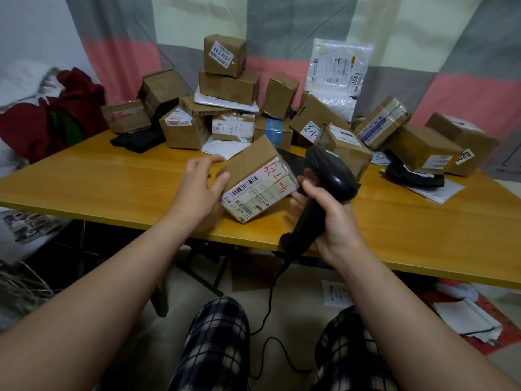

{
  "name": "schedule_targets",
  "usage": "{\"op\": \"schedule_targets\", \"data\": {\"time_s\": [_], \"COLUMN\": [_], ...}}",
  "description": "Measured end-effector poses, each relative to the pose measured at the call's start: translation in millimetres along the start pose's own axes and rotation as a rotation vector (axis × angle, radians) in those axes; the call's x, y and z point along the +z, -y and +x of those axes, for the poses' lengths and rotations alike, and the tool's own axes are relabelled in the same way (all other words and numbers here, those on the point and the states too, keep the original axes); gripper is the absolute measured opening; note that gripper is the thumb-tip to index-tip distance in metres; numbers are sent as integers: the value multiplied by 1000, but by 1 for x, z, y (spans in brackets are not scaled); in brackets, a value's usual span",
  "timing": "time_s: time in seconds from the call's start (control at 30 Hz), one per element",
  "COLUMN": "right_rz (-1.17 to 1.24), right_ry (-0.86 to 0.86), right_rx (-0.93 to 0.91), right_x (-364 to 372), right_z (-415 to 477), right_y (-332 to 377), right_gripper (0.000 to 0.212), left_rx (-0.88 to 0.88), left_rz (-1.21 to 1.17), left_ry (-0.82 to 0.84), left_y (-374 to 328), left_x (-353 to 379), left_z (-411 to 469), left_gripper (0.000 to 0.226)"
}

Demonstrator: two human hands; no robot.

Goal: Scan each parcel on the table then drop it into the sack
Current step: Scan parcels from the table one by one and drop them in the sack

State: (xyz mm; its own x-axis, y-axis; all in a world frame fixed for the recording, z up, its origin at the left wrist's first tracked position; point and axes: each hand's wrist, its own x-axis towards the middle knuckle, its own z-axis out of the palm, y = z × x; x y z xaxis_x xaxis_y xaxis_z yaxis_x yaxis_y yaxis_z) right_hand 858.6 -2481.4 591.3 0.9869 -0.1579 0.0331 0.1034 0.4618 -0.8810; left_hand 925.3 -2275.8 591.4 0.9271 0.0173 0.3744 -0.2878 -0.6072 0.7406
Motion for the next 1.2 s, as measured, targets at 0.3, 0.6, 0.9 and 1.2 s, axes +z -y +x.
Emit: {"op": "schedule_targets", "data": {"time_s": [0.3,0.6,0.9,1.2], "right_rz": [-97,-102,-331,-168], "right_ry": [77,26,82,97], "right_rx": [-81,98,197,287], "right_x": [11,9,6,3], "right_z": [-5,1,1,-4], "right_y": [1,-3,-6,-8], "right_gripper": [20,33,36,29], "left_rx": [54,187,117,167], "left_rz": [-33,-254,-157,-293], "left_ry": [254,-82,64,78], "left_y": [7,-6,-13,-24], "left_x": [6,-1,3,8], "left_z": [-17,-17,10,19], "left_gripper": [94,63,61,57]}}
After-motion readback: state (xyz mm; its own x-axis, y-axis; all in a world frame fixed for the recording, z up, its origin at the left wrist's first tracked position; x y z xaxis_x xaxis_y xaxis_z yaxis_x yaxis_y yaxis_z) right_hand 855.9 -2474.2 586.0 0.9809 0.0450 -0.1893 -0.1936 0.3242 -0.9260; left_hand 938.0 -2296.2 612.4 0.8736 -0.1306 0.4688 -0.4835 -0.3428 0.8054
